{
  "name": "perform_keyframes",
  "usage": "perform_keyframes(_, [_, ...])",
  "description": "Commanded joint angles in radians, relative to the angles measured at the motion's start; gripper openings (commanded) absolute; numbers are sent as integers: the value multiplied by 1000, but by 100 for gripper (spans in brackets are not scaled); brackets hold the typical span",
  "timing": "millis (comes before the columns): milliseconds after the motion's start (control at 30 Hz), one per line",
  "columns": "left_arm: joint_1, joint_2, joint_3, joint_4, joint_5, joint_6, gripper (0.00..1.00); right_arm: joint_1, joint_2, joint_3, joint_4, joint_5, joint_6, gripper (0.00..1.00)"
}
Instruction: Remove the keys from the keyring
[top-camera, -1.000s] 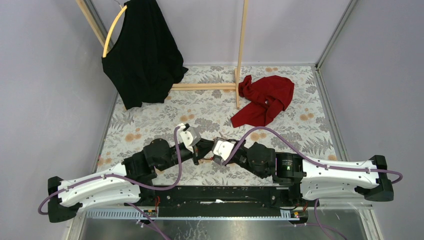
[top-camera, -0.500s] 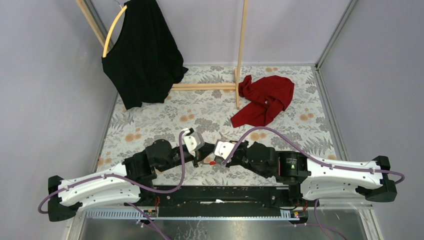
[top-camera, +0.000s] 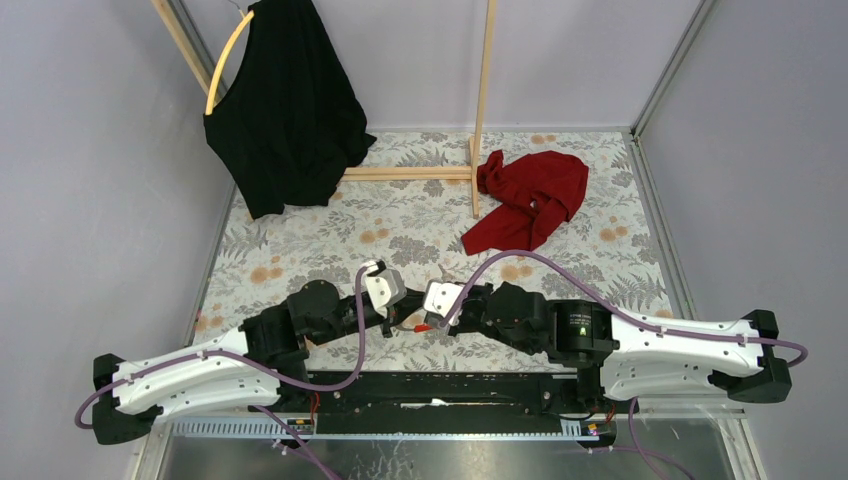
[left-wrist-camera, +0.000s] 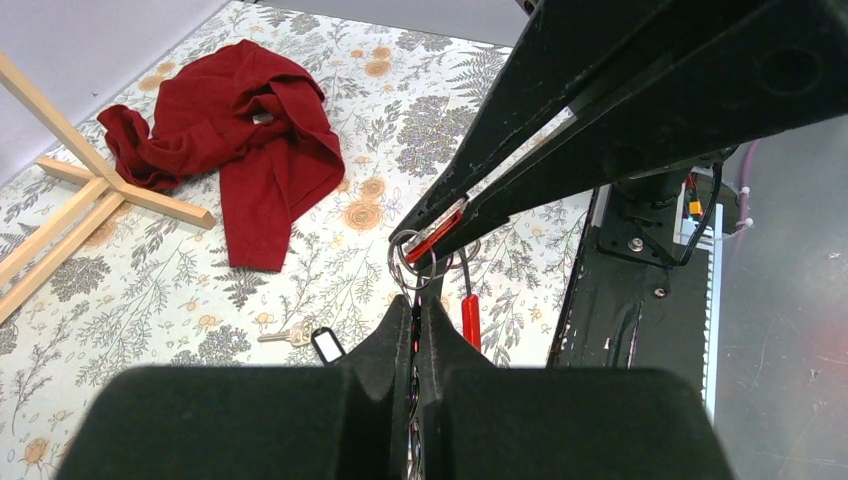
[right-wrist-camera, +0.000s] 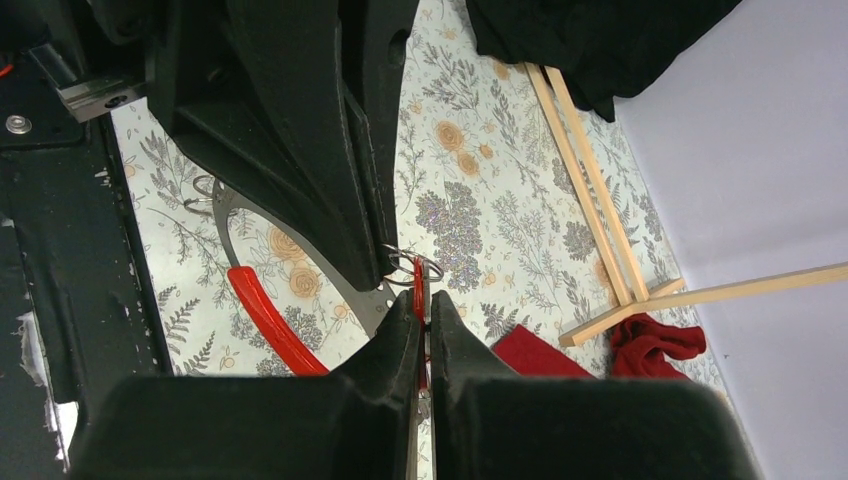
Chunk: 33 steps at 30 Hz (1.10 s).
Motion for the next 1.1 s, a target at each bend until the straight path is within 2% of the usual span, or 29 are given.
perform_keyframes(0, [16, -29, 19, 4, -62, 20, 0, 3, 3, 59, -88, 29, -10, 0])
perform_keyframes(500, [16, -17, 51, -63, -71, 102, 0, -13, 144, 280, -397, -90, 78, 0])
perform_keyframes(1067, [16, 5, 53, -89, -94, 147, 0, -190, 259, 431, -600, -229, 196, 0])
